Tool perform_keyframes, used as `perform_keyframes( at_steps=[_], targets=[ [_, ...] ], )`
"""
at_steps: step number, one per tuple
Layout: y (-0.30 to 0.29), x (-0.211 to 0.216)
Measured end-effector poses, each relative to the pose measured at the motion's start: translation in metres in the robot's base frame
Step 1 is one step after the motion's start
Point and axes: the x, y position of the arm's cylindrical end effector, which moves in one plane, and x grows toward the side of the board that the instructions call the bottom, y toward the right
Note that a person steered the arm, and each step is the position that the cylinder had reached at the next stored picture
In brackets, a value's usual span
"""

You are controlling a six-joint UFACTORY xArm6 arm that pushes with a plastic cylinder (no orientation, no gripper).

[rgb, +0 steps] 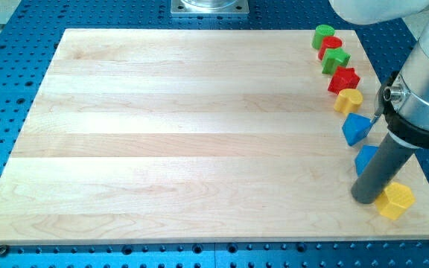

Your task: Place the green circle horizontal to the red circle

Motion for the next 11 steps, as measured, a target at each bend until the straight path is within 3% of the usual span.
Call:
perform_keyframes(
  at_steps=[2,5,7,8,11],
  targets=[
    [0.001,-0.01],
    [-0.016,0.021],
    [-0.018,0.006],
    [-0.027,0.048],
    [0.002,0.049]
  ],
)
